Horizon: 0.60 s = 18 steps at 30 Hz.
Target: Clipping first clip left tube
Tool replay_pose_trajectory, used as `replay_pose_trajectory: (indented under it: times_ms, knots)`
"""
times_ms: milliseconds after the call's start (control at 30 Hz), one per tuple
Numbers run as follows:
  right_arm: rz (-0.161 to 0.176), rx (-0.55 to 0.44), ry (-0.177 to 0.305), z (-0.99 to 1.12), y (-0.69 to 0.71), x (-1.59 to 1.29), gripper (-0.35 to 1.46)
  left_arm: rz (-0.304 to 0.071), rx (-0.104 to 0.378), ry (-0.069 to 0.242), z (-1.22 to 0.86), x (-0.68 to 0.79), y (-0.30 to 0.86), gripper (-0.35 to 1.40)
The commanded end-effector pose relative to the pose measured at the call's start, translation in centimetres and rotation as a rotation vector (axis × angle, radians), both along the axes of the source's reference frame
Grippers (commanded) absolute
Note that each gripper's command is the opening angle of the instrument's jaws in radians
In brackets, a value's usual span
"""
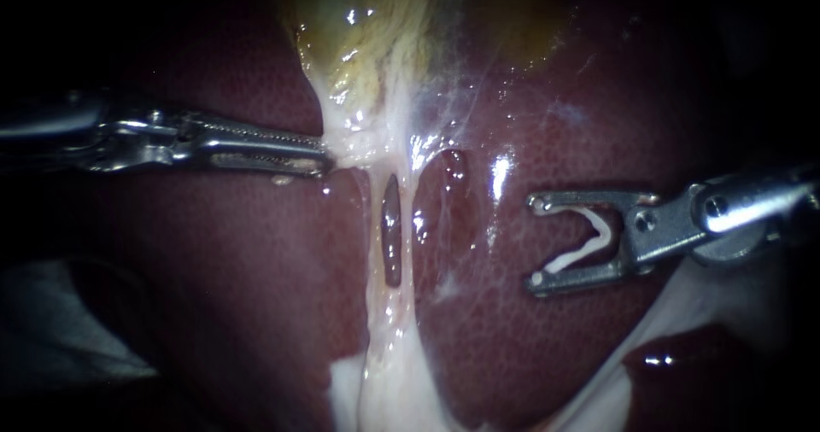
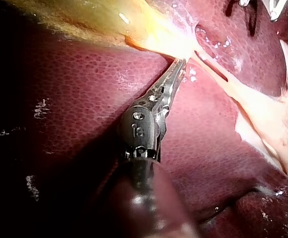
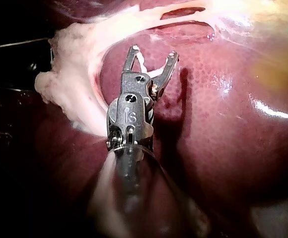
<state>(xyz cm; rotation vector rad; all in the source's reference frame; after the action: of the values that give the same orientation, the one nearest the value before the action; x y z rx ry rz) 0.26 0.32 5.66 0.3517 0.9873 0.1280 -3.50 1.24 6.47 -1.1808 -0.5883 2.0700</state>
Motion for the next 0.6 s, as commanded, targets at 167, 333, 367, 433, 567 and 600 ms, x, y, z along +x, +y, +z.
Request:
replay_pose_trajectory:
  times_ms: [167, 333, 367, 433, 567, 600]
  knots:
    - [0.0, 0.0, 0.0, 0.0, 0.0, 0.0, 0.5, -0.006, 0.01, -0.006, -0.26, 0.1, 0.13, -0.35]
    - [0.0, 0.0, 0.0, 0.0, 0.0, 0.0, 0.5, -0.032, -0.018, -0.023, -0.7, 0.27, 0.25, -0.35]
    - [0.0, 0.0, 0.0, 0.0, 0.0, 0.0, 0.5, -0.033, -0.022, -0.024, -0.76, 0.29, 0.26, -0.35]
    - [0.0, 0.0, 0.0, 0.0, 0.0, 0.0, 0.5, -0.033, -0.032, -0.027, -0.85, 0.32, 0.25, -0.35]
    - [-0.009, 0.009, 0.009, -0.02, -0.01, 0.07, 0.5, -0.035, -0.032, -0.026, -0.89, 0.3, 0.22, -0.35]
    - [-0.01, 0.011, 0.014, -0.02, -0.03, 0.1, 0.5, -0.035, -0.033, -0.025, -0.88, 0.29, 0.22, -0.35]
